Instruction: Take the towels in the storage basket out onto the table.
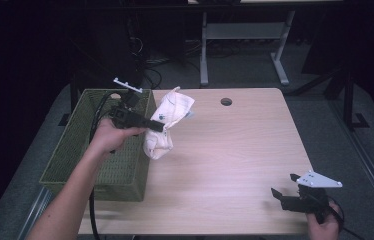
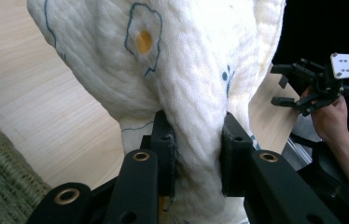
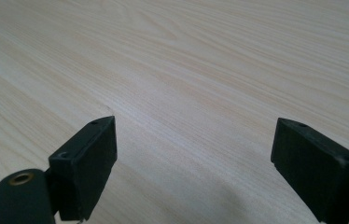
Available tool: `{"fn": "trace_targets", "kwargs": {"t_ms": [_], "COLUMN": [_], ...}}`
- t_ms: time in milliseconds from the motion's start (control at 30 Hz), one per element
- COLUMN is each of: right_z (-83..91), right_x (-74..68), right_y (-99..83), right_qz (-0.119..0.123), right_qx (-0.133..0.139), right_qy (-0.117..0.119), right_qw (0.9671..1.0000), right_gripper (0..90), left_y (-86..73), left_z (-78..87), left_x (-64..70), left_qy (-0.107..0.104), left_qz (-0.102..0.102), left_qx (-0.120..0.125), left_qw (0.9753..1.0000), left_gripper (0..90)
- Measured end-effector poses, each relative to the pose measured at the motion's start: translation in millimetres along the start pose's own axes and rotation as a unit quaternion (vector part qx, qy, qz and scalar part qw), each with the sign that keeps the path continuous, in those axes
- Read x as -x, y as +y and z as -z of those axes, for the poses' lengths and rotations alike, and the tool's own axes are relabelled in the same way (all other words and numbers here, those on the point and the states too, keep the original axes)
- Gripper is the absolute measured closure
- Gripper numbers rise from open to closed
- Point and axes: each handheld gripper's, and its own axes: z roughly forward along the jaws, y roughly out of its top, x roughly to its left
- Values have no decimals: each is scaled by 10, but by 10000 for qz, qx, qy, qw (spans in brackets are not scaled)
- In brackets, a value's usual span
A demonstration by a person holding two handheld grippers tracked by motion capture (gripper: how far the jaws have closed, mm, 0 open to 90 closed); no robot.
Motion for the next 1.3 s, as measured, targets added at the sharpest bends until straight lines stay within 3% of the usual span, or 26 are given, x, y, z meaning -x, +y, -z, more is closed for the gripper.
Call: {"fn": "trace_targets", "kwargs": {"t_ms": [300, 1300], "right_z": [8, 37], "right_x": [-2, 6], "right_y": [1, 0], "right_qz": [-11, 4], "right_qx": [1, 70], "right_qy": [-3, 16], "right_qw": [10000, 10000], "right_gripper": [140, 140], "left_y": [37, 201], "left_z": [-84, -590], "left_x": [40, 225], "left_qy": [-45, -309], "left_qz": [-21, -212], "left_qx": [-33, -282], "left_qw": [10000, 9989], "left_gripper": [714, 713]}}
